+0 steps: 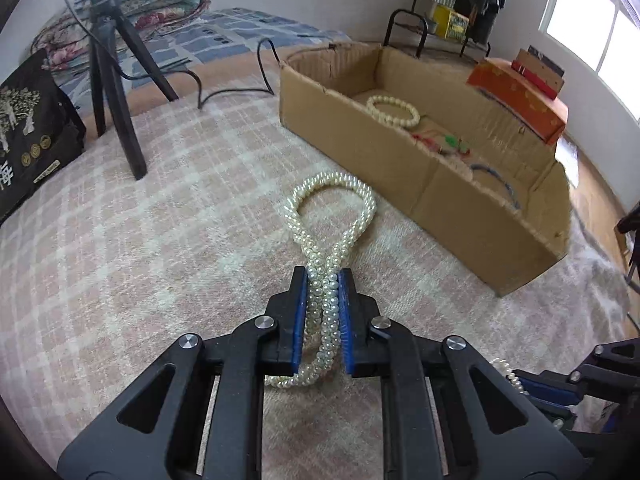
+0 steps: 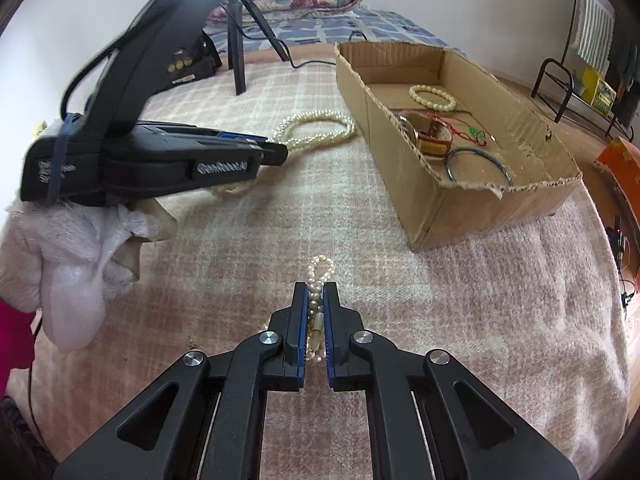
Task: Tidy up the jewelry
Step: 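Lift both pearl necklaces off the blanket with both closed tools, then carry both necklaces over the cardboard box and open both tools to drop them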
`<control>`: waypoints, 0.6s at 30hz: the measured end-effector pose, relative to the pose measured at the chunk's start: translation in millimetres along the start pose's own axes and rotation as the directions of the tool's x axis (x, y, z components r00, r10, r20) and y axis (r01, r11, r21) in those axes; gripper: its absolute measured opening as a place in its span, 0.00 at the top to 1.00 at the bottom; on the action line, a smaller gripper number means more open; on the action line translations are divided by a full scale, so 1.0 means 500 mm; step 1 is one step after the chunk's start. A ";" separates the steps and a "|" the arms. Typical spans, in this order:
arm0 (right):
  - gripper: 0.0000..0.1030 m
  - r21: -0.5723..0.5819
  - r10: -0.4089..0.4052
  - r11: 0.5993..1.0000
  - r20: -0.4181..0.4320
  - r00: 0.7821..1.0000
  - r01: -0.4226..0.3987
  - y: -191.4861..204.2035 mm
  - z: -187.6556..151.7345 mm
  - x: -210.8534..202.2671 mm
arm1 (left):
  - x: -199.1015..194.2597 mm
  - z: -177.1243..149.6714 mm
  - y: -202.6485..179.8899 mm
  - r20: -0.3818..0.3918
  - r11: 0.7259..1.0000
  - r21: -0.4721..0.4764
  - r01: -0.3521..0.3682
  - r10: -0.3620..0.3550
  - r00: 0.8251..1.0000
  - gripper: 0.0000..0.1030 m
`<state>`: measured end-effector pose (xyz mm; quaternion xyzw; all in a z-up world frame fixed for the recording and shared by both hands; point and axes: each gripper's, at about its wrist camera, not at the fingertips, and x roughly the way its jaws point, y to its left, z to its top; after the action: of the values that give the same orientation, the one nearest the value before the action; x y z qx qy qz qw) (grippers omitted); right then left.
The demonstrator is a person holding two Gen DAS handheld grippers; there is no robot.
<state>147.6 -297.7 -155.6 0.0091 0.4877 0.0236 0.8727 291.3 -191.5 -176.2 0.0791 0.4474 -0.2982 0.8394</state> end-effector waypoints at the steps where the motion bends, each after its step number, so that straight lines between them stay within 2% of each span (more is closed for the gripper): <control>1: 0.95 0.002 0.003 1.000 0.004 1.000 -0.003 -0.001 0.000 -0.004 | -0.010 0.002 0.001 0.010 1.000 -0.006 0.009 -0.009 1.000 0.87; 8: 0.95 0.012 0.012 1.000 0.031 0.999 -0.012 -0.004 0.004 -0.030 | -0.088 0.016 0.015 0.079 0.995 -0.069 0.079 -0.073 0.994 0.88; 18: 0.95 0.015 0.027 1.000 0.069 0.997 -0.028 -0.006 0.020 -0.059 | -0.190 0.035 0.024 0.182 0.986 -0.109 0.129 -0.108 0.977 0.88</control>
<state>140.7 -302.1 -125.4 0.0233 0.4572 0.0314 0.8885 270.3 -147.8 -91.5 -0.0252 0.3927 -0.3261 0.8595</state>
